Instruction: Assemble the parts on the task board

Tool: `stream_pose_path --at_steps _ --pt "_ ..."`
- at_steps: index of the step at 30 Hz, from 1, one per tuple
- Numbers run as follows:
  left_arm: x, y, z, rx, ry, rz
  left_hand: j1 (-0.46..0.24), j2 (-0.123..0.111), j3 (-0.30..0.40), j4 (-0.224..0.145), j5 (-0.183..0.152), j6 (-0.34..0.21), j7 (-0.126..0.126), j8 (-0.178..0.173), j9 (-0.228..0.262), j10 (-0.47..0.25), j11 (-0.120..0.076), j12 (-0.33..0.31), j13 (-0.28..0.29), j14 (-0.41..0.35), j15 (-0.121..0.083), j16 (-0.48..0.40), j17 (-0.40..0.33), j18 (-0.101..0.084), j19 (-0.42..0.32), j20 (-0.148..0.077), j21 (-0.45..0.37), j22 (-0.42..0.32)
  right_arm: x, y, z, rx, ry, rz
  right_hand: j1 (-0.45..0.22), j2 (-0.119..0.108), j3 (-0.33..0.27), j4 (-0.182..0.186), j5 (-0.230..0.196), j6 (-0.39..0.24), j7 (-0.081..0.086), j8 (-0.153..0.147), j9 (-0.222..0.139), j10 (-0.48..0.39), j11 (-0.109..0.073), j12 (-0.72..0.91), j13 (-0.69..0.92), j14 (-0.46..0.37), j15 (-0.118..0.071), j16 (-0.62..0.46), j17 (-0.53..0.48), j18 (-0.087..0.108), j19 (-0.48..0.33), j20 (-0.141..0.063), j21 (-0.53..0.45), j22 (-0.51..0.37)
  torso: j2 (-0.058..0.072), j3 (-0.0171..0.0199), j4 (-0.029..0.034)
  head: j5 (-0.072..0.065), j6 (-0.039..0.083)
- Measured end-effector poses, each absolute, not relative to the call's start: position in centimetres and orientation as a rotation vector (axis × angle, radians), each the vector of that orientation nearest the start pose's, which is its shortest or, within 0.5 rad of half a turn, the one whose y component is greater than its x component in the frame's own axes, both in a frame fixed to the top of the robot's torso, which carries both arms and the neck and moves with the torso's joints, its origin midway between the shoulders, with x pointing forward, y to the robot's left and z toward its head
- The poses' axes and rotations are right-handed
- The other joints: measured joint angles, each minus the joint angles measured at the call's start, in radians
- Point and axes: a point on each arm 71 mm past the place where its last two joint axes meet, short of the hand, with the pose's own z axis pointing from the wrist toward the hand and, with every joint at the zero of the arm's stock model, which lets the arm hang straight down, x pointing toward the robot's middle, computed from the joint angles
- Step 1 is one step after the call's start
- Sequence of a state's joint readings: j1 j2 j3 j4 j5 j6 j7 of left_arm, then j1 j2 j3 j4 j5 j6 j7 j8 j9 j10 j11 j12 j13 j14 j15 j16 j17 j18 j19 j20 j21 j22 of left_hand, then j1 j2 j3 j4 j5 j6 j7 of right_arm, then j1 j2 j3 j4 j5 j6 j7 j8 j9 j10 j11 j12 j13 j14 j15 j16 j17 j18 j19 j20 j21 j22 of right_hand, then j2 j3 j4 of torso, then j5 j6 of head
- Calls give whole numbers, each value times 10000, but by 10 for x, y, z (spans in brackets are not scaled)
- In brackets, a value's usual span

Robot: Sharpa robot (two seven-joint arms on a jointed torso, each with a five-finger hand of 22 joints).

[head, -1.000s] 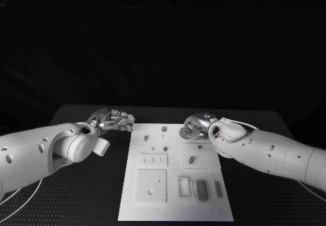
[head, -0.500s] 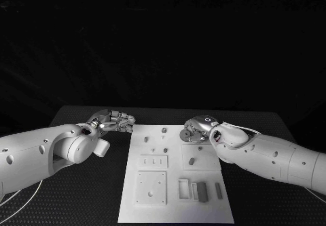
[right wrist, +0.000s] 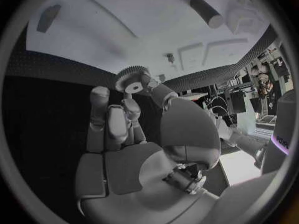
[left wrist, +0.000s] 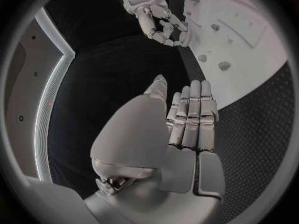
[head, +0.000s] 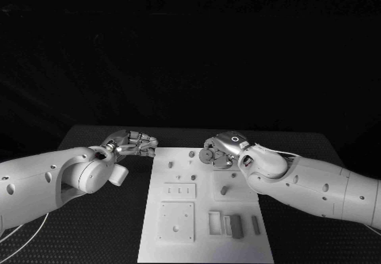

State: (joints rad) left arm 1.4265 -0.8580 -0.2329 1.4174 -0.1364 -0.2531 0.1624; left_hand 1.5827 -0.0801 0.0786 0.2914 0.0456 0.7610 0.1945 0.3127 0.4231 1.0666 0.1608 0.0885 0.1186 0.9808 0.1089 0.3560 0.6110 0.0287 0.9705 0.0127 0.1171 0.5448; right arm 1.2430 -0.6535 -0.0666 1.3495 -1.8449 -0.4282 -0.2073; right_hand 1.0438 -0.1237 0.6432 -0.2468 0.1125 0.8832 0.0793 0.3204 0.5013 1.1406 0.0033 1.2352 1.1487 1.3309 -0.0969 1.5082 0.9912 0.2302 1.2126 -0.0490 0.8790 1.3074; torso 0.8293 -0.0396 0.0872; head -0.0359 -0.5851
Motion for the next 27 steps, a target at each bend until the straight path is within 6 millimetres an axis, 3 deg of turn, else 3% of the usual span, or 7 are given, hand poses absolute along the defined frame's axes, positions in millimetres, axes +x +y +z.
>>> stream_pose_path --at_steps 14,27 --pt "520 252 -153 -9609 16496 -12430 0 0 0 0 0 0 0 0 -8 0 0 0 -1 0 0 0 12 -1 0 0 0 1 505 -100 -169 -4921 13042 4724 -24 -333 97 348 -1 147 -34 0 135 20 -15 -87 -107 35 -34 0 -13 0 65 -26 -1 0 10 0 11 17 75" --pt "520 252 -153 -9604 16500 -12422 0 0 0 0 0 0 0 0 -8 0 0 0 -2 0 0 -39 23 -1 0 0 0 1 511 -92 -185 -4958 13119 4299 30 -387 122 429 -2 185 -67 -6 133 24 -17 -87 -135 35 -34 -37 -28 0 82 -9 -1 0 17 -19 39 42 63"
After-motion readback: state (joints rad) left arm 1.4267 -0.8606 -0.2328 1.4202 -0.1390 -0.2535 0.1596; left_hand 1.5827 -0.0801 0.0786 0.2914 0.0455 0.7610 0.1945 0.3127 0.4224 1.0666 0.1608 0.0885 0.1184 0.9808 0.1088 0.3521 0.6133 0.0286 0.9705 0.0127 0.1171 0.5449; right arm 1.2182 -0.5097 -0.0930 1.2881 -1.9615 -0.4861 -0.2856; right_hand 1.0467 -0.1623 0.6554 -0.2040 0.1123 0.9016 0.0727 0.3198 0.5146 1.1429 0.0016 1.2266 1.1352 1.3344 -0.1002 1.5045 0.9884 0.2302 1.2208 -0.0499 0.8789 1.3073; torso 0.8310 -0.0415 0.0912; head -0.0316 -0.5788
